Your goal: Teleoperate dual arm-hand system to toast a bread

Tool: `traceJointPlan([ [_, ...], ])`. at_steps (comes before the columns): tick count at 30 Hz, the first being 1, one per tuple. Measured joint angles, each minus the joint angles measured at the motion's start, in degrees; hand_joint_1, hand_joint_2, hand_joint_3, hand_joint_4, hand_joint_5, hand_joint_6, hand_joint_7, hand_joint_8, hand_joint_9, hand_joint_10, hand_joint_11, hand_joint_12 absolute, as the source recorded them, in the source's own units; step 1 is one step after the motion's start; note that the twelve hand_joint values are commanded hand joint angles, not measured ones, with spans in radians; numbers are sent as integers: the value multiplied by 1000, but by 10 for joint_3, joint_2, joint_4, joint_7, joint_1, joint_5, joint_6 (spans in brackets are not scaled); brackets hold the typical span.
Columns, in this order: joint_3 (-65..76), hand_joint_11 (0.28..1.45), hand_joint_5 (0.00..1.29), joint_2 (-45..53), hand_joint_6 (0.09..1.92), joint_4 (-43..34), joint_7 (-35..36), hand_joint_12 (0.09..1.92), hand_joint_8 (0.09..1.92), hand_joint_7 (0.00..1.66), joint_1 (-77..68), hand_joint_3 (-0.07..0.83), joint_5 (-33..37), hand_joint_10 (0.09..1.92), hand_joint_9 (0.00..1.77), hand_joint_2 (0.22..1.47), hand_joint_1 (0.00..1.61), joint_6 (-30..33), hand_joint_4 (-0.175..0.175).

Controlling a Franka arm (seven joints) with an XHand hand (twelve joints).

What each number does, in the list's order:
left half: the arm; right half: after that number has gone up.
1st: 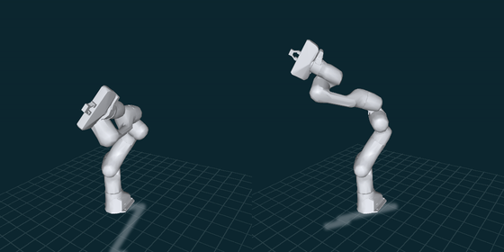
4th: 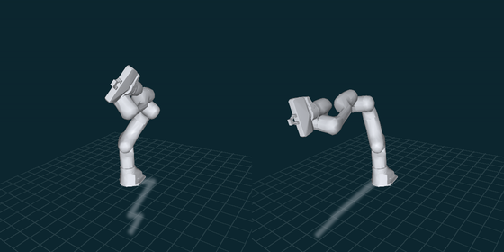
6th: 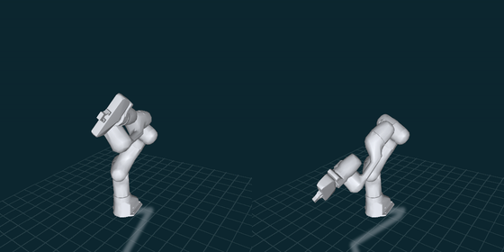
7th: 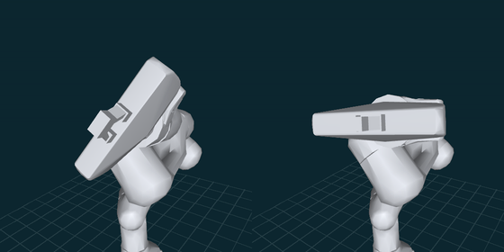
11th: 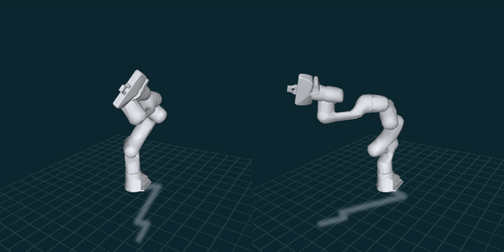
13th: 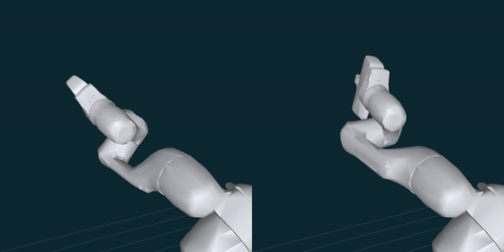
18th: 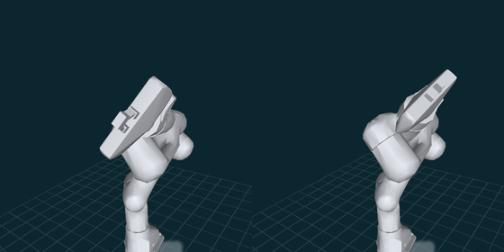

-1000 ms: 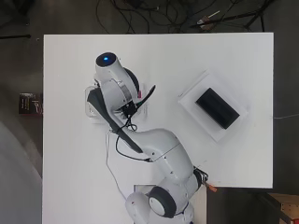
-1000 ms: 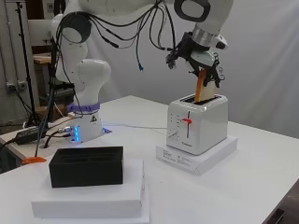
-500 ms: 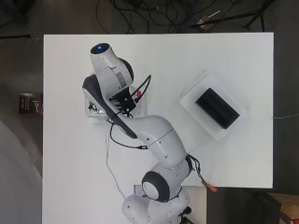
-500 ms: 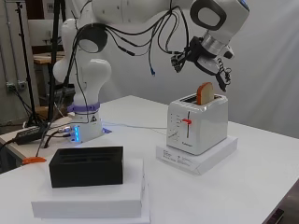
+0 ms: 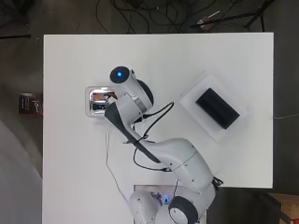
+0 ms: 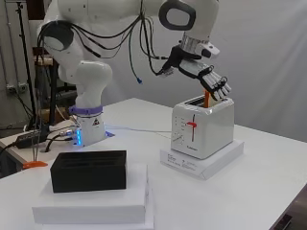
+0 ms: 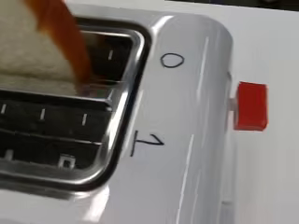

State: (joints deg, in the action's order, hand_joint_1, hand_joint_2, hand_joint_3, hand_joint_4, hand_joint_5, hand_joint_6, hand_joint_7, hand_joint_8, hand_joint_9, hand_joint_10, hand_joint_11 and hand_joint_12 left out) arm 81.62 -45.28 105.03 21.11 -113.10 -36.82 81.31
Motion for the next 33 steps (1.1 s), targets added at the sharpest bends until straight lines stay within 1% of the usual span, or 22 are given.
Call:
traceJointPlan([
  [4, -32, 442, 239, -4, 87, 37, -87, 87, 87, 335, 73, 4, -12, 87, 461, 1012, 0, 34, -58],
  [7, -39, 475, 265, -6, 87, 56, -115, 87, 87, 360, 88, -4, -16, 87, 507, 999, 0, 45, -49],
  [11, -49, 494, 255, -10, 87, 90, -174, 87, 87, 360, 135, -17, -31, 87, 528, 962, 0, 64, -47],
  [13, -49, 505, 262, -13, 87, 100, -194, 87, 87, 371, 159, -9, -32, 87, 560, 948, 0, 70, -44],
  [16, -38, 537, 279, -14, 87, 106, -195, 87, 87, 406, 178, -1, -36, 87, 628, 951, 0, 73, -37],
  [17, -35, 523, 282, -14, 87, 110, -197, 87, 87, 375, 178, 2, -38, 87, 586, 956, 0, 76, -26],
  [19, -33, 481, 228, -17, 87, 123, -197, 87, 87, 301, 179, 10, -45, 87, 469, 980, 0, 92, -7],
  [21, -30, 467, 190, -21, 87, 139, -189, 87, 87, 278, 190, 9, -52, 87, 427, 984, 0, 111, 1],
  [26, -7, 457, 155, -30, 87, 164, -160, 87, 87, 280, 221, 6, -64, 87, 391, 985, 0, 154, 10],
  [33, 25, 453, 149, -32, 87, 166, -138, 87, 87, 278, 214, -6, -60, 87, 396, 960, 18, 168, 26],
])
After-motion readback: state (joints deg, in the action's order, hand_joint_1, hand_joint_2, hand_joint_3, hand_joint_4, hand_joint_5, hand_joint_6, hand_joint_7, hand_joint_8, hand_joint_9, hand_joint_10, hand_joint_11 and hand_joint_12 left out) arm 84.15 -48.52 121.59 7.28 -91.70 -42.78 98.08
